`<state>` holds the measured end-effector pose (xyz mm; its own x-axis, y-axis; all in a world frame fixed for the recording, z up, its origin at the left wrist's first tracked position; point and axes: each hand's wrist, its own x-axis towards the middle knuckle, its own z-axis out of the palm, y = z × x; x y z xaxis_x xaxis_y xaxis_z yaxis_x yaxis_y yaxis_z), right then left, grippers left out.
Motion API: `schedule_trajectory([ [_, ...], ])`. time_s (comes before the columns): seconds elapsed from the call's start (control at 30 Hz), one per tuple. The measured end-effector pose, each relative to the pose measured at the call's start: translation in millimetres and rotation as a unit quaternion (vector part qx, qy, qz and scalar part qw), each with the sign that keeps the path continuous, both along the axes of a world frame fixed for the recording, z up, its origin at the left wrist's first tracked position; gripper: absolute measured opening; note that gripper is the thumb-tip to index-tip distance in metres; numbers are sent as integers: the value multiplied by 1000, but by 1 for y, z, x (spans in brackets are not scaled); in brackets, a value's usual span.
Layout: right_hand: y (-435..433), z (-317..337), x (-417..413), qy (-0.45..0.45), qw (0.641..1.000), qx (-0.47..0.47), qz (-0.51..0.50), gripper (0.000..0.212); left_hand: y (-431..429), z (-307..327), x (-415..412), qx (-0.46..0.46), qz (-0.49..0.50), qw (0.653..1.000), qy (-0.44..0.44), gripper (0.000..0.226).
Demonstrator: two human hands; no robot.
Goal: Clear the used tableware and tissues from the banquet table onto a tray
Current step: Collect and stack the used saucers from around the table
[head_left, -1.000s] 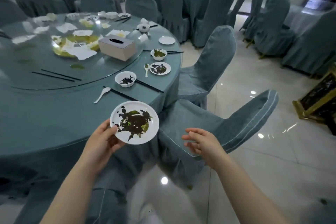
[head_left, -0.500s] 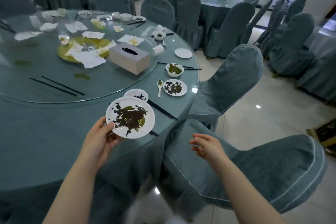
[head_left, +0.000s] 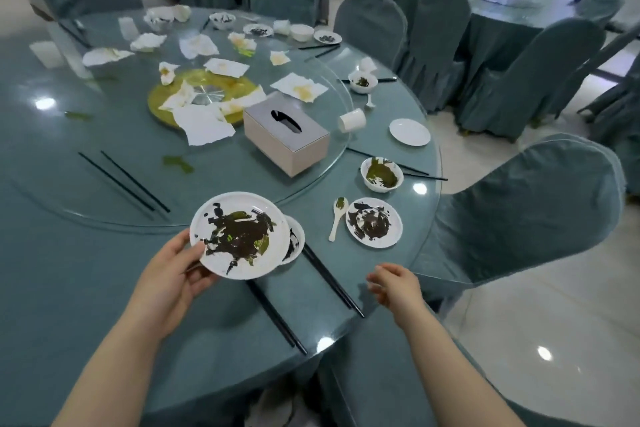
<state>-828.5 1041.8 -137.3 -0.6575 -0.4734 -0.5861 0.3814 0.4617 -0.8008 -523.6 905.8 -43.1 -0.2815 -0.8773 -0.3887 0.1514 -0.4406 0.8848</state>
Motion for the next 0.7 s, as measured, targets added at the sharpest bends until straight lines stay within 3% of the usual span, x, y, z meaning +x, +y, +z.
schedule_trajectory([
  [0.4, -71, -47, -76, -50, 991, 95, -83, 24, -33, -13, -30, 30, 55, 998, -30, 33],
  [0.57, -63, -46, -75, -98, 987, 62, -113, 12, -29, -14, -35, 35, 44, 998, -38, 35],
  [0.7, -38, -35, -62, -82, 990, 10, -115, 10, -18, -13, -30, 32, 23, 999, -38, 34],
])
